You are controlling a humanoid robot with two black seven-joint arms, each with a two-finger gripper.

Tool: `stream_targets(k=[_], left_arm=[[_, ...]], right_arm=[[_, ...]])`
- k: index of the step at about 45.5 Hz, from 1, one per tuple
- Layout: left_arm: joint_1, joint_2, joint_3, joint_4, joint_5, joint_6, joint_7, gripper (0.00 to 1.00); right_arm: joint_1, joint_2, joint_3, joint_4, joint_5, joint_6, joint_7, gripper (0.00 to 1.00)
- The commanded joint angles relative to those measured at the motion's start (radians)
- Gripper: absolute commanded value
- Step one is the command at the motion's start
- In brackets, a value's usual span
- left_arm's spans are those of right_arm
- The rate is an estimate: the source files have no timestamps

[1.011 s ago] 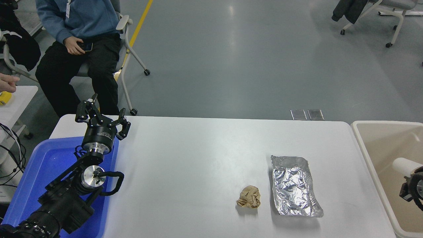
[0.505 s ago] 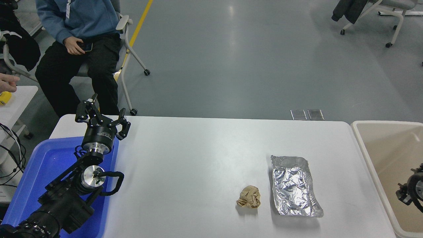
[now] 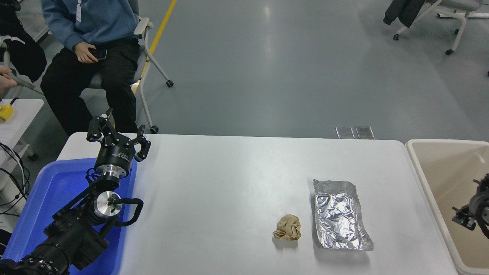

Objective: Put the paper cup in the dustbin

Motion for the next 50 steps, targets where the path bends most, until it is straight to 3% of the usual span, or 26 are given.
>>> stream_targets(k=[1, 9, 27, 34, 50], left_arm=[[0.001, -0.002, 0.0, -0.001, 0.0, 0.001, 0.0, 1.0], [0.001, -0.002, 0.0, -0.001, 0.0, -0.001, 0.0, 1.0], [0.001, -0.002, 0.0, -0.001, 0.0, -0.001, 0.0, 1.0], [0.001, -0.002, 0.0, -0.001, 0.0, 0.001, 0.0, 1.0], [0.001, 0.0, 0.0, -0.001, 0.0, -0.001, 0.0, 1.0]], right_arm=[[0.127, -0.021, -0.068, 0.002, -0.044, 0.116, 0.0, 0.99], [0.212, -0.022, -0.122, 0.002, -0.044, 0.168, -0.001, 0.99], [0.271, -0.075, -0.129, 0.039, -0.045, 0.415, -0.001, 0.99], [0.251, -0.165, -0.129, 0.246, -0.1, 0.397, 0.006, 0.99], [0.184, -0.288, -0.129, 0.6, -0.421, 0.195, 0.138, 0.99]])
